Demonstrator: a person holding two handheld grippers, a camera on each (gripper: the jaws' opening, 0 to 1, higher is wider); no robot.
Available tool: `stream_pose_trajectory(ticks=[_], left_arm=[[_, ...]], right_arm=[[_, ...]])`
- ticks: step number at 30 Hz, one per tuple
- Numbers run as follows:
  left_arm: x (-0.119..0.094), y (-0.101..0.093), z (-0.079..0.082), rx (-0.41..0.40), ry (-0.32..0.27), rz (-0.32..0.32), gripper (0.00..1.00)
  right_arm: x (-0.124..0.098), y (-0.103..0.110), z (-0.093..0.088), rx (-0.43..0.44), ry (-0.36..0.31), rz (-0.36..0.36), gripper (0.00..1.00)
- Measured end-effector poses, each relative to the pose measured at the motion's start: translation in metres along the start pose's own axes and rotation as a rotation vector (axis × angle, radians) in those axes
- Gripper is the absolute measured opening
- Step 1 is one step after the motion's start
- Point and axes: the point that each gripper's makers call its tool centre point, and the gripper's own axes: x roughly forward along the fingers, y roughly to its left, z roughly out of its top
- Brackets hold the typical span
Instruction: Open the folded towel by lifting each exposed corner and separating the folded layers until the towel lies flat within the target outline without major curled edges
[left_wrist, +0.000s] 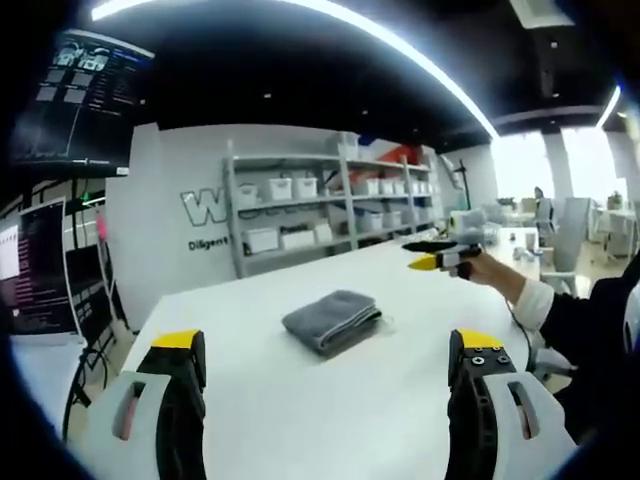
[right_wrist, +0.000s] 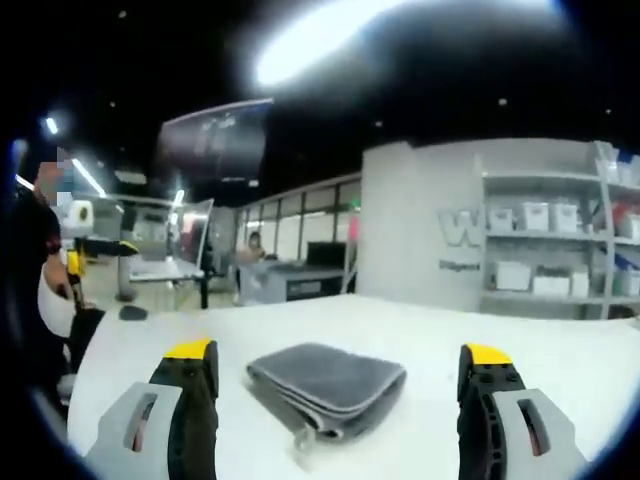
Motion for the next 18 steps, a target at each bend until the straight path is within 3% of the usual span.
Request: stream_pose_trajectory(ticks=[4, 9, 14, 18], left_arm=[[0.0, -0.002, -0.001, 0.001, 0.0, 0.002, 1.0], [0.0, -0.008, -0.004, 0.008, 0.006, -0.003, 1.0], [0.0, -0.005, -0.007, 0.005, 0.013, -0.004, 1.0], [-0.002, -0.003, -0.008, 0.007, 0.016, -0.001, 1.0]], right_arm=[[0.008, -0.001, -0.002, 0.005, -0.006, 0.006, 1.0], [0.02, -0.004, -0.004, 0.044, -0.066, -0.001, 1.0], [0.025, -0.004, -0.017, 0.004, -0.016, -0.005, 1.0], [0.023, -0.01, -0.021, 0.015, -0.026, -0.02, 1.0]])
